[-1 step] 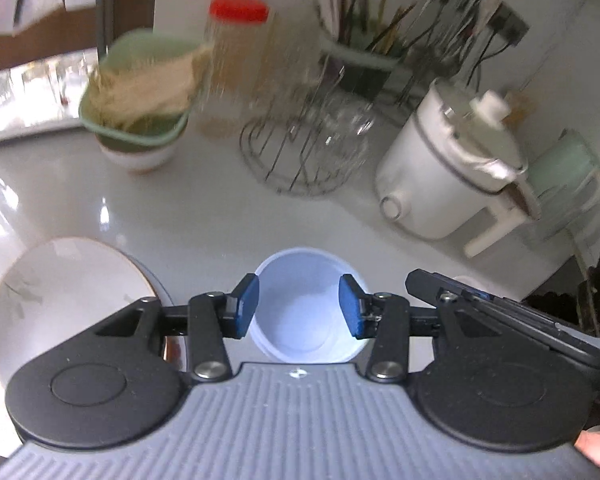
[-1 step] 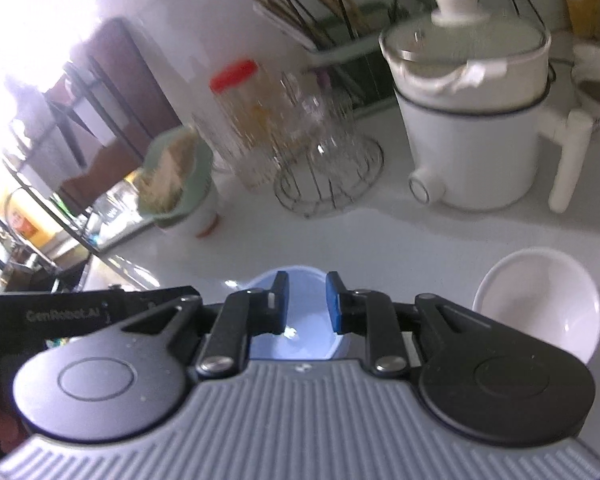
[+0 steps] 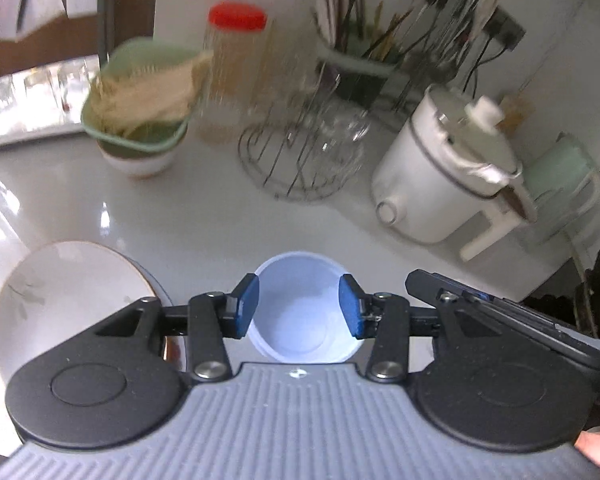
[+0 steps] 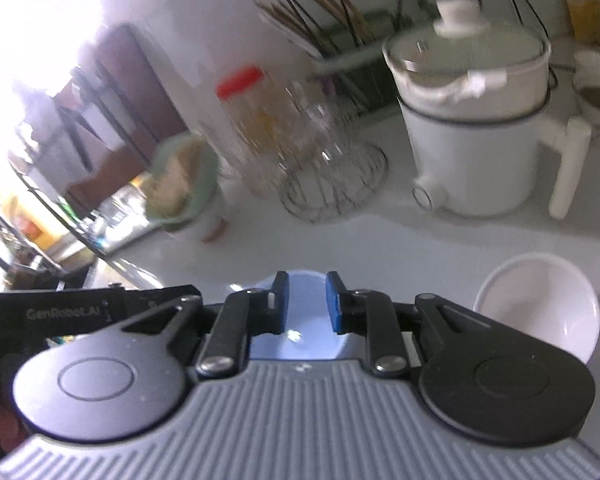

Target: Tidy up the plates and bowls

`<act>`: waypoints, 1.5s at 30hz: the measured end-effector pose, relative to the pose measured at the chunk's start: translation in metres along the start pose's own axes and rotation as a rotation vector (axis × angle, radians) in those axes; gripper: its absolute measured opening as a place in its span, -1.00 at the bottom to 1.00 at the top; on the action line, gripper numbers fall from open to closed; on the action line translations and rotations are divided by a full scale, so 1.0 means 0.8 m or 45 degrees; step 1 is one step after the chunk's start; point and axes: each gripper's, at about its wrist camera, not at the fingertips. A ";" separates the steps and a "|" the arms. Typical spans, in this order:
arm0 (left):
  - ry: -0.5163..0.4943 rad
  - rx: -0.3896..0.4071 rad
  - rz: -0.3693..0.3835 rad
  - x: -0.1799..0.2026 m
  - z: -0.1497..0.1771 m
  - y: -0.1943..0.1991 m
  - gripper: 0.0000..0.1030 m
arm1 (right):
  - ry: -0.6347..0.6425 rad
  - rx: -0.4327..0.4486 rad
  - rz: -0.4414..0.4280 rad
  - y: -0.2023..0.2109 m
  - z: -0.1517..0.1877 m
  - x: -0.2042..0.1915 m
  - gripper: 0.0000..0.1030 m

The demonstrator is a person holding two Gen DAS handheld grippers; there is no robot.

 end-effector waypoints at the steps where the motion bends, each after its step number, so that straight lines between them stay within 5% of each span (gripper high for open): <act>1: -0.006 0.014 0.001 0.004 -0.001 0.009 -0.03 | 0.008 0.019 -0.011 0.009 -0.001 -0.003 -0.53; 16: -0.092 0.152 0.012 0.041 0.023 0.093 -0.03 | 0.104 0.200 -0.044 0.103 0.017 -0.013 -0.53; 32: -0.099 0.173 0.010 0.052 0.055 0.076 -0.03 | 0.202 0.267 0.014 0.118 0.051 -0.001 -0.53; 45: -0.112 0.094 0.018 0.067 0.048 0.063 -0.03 | 0.218 0.255 0.067 0.109 0.029 0.009 -0.53</act>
Point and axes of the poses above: each gripper's, at about its wrist camera, not at the fingertips, and y roughly against the way its jaws point, x to its right, z to its underside, and after that the axes turned 12 degrees about -y, right-handed
